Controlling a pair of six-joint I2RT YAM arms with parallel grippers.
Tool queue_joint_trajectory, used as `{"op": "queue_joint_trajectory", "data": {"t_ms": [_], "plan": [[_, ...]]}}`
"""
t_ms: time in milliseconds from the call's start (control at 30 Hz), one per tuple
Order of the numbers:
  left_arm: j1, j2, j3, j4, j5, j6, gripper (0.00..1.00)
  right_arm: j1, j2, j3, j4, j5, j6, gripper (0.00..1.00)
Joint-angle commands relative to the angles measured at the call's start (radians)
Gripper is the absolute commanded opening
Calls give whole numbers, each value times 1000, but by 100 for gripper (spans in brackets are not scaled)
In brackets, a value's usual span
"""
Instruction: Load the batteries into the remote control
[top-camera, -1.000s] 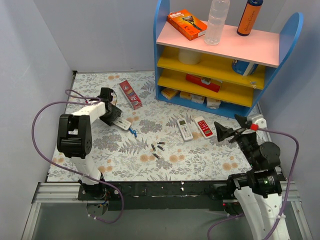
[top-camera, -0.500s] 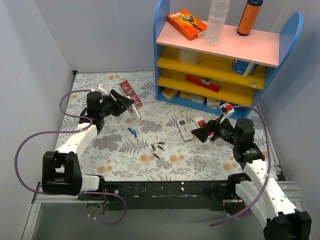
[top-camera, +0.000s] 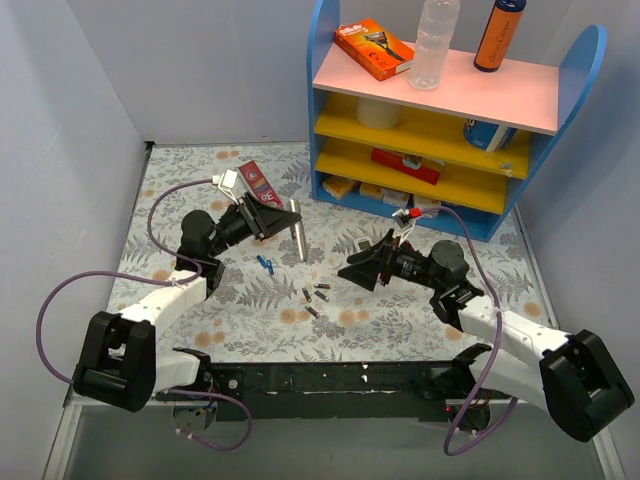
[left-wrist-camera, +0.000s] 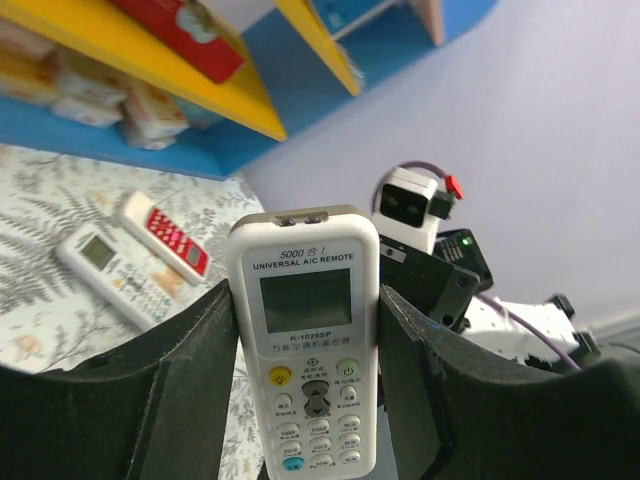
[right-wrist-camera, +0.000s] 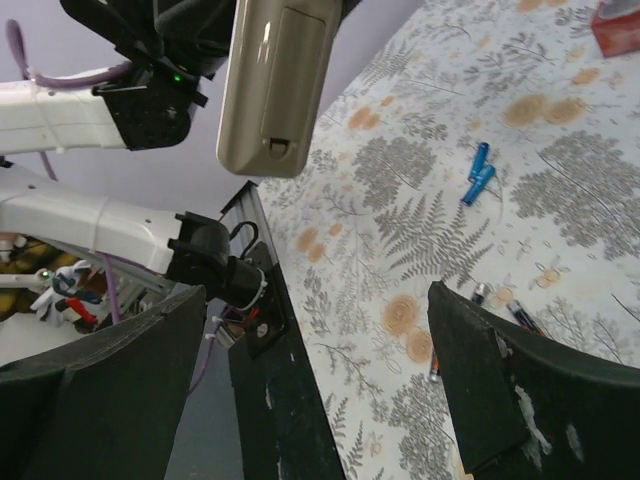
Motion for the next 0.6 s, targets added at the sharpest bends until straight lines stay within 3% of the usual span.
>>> {"op": "queue_joint_trajectory", "data": {"t_ms": [0,200,567], "plan": [[-56,-46,0,137,5,-25,0,63,72,84,274,4,59,98],[-93,-52,-5,184,1,-47,0,112,176,155,449,-37,98,98],[-131,-51,-8,279,37,-82,0,169,349,259,593,-99,138,98]]}}
